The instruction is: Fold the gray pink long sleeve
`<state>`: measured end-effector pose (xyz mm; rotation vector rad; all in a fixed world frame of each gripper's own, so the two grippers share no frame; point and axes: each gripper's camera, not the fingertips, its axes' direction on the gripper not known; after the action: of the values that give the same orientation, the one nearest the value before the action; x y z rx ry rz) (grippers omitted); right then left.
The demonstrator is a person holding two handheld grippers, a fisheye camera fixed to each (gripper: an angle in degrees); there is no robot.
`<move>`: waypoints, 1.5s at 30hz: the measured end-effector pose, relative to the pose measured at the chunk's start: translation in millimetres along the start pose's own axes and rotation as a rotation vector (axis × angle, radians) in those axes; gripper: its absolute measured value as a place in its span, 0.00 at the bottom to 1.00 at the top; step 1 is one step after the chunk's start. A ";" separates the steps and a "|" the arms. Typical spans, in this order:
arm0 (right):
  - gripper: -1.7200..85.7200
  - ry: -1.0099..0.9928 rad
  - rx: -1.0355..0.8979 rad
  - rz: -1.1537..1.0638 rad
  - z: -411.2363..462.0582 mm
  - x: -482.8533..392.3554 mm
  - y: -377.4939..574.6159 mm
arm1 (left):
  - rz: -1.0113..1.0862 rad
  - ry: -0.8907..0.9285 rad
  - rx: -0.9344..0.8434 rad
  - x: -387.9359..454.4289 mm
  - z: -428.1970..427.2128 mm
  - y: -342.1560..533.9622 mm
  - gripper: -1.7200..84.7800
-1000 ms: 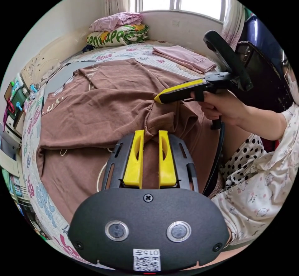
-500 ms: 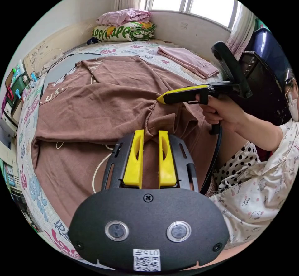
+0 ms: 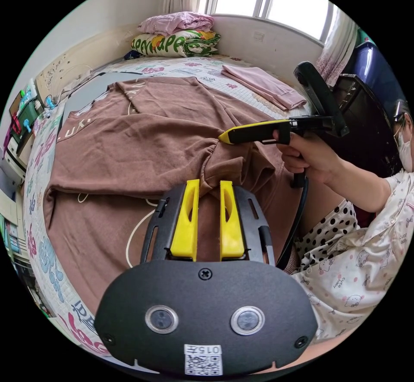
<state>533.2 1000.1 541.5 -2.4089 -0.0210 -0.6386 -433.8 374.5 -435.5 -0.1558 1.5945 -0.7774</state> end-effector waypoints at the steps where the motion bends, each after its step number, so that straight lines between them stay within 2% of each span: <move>1: 0.07 -0.001 0.000 0.000 -1.7 -2.0 -2.0 | 0.000 -0.002 0.000 -0.1 1.0 0.1 0.11; 45: 0.07 -0.036 0.002 0.018 -47.6 -27.7 -38.5 | -0.019 0.008 0.006 -3.7 17.9 3.5 0.11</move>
<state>481.2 1006.7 583.7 -2.4159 -0.0144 -0.5870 -415.4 372.2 -434.0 -0.1640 1.6007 -0.7979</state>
